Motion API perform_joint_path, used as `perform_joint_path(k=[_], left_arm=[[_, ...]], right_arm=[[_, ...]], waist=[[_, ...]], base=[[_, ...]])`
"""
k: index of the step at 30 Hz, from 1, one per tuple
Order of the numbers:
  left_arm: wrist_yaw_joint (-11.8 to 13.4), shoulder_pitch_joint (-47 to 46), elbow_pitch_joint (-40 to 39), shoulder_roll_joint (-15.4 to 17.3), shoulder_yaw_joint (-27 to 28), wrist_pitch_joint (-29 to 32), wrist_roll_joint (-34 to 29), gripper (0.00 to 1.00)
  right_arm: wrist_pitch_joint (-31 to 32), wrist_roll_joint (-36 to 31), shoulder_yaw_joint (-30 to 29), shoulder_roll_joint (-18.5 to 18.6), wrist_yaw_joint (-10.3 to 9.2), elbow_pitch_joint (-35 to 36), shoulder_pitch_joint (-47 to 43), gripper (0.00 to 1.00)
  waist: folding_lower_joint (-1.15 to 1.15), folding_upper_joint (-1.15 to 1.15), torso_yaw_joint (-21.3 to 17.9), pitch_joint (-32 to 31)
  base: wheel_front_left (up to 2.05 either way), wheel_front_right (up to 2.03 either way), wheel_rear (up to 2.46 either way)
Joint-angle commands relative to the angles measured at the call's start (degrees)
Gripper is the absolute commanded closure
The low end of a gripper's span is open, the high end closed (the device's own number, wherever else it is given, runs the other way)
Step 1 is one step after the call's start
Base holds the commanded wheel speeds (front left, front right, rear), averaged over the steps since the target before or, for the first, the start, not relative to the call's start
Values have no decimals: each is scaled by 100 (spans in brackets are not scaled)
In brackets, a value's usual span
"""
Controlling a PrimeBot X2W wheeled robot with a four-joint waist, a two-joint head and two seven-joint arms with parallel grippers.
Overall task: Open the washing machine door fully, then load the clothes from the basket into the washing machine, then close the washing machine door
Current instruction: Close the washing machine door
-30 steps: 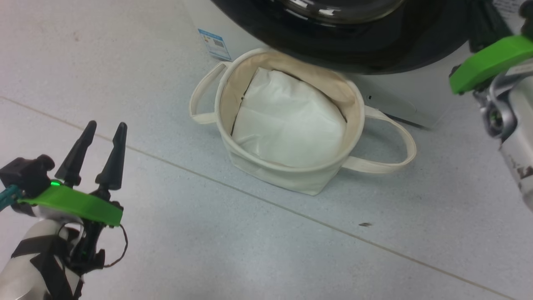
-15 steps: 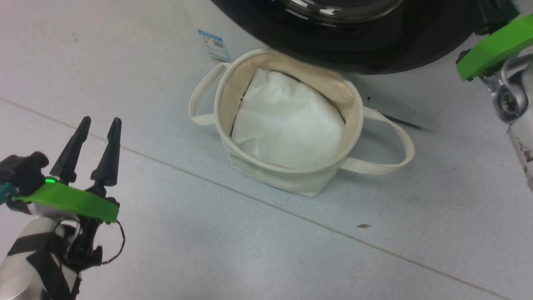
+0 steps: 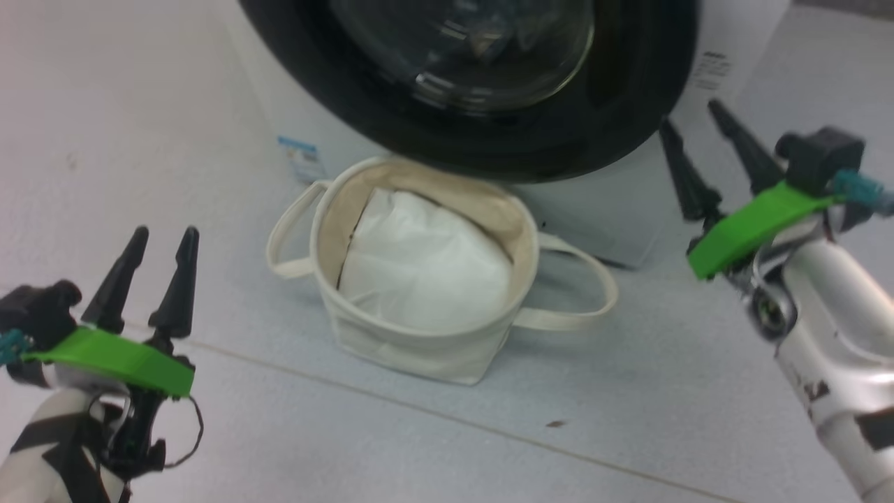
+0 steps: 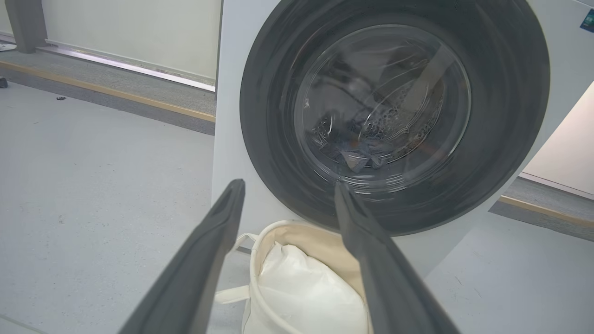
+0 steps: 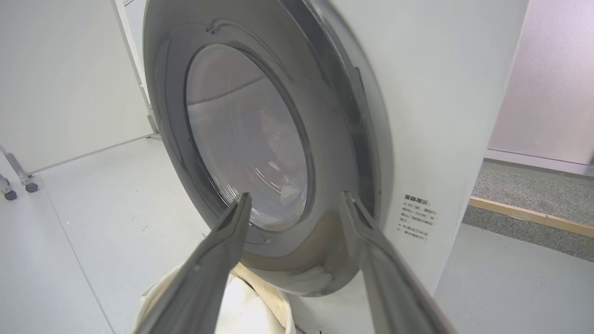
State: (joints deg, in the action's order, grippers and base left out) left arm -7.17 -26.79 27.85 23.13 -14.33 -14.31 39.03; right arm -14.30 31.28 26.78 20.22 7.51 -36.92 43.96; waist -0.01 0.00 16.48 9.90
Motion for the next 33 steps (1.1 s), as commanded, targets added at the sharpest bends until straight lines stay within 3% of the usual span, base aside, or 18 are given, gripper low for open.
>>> perform_joint_path(k=[1,14,21,33], left_arm=[[-32,-40,-101,309,216,-69,28,0],[-32,609,-99,237,462,-69,119,0],[-32,844,-213,257,343,-69,328,0],[-29,1079,-94,245,388,-67,422,0]], right_arm=[[-70,16,2,-23,-2,249,-137,0],[-70,143,-818,36,-2,1332,-1964,0],[-70,-59,-1372,22,-2,1832,-2883,0],[-70,-283,-1742,-181,-2,2330,-3797,0]], waist=[[1,0,-311,-338],[1,0,-1151,-1210],[1,0,-1290,-1373],[1,0,-1336,-1578]], base=[[0,0,0],[0,0,0],[0,0,0],[0,0,0]])
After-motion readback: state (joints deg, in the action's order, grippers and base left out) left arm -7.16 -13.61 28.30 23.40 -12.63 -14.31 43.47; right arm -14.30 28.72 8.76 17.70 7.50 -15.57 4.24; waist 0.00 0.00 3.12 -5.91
